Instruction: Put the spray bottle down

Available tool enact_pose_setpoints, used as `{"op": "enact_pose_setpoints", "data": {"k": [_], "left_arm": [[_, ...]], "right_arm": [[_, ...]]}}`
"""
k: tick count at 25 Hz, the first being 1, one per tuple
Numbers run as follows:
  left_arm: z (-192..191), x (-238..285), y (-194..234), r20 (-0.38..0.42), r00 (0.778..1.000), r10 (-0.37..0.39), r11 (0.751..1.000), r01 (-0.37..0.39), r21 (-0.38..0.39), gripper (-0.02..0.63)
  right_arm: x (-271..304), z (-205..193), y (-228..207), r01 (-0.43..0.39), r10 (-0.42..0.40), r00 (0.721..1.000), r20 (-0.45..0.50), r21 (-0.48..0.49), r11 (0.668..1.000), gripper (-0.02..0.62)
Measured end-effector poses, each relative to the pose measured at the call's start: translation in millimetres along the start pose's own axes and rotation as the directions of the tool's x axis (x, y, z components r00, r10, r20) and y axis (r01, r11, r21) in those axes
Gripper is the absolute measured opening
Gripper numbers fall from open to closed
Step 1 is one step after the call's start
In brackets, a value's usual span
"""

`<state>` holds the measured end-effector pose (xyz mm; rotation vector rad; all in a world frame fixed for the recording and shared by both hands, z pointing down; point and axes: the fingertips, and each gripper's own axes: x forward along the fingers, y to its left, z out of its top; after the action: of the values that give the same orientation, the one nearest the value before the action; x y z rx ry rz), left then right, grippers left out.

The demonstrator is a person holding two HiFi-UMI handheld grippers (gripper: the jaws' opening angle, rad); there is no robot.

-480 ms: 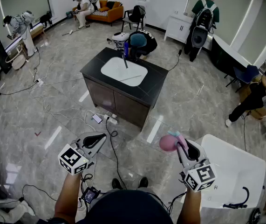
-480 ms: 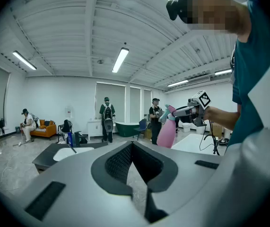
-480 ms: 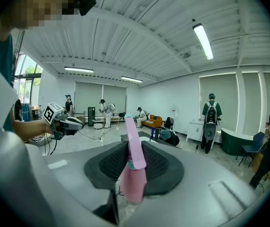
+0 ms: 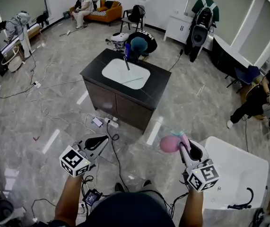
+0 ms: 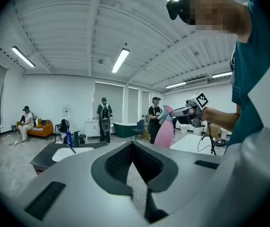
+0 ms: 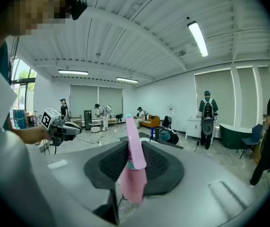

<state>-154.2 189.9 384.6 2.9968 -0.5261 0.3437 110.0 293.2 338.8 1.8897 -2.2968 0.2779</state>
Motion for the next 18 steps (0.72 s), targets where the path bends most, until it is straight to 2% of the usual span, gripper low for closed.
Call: {"op": "enact_pose_setpoints", "data": {"k": [6,12,18], "left_arm": [[-6.3,5.4,23.5,-0.012,1.0,0.021,1.0,-0.022,-0.02,0.005],[-4.9,45.4,49.9,-0.022,0.997,0.077,0.996,-0.078,-0.046,0.005],[15.9,90.4,69.2,-0.013,0.989,0.15,0.987,-0.151,-0.056,0.005]], "right_arm": [[31.7,0.5,-11.5,-0.022,0.022,1.0,-0.005,0.033,0.999,0.1],[85.8,5.2,-55.6,-0.081,0.081,0.997,-0.009,0.03,0.996,0.098],[139.1,26.0,-104.3,-0.165,0.165,0.986,-0.003,0.008,0.986,0.098]]}}
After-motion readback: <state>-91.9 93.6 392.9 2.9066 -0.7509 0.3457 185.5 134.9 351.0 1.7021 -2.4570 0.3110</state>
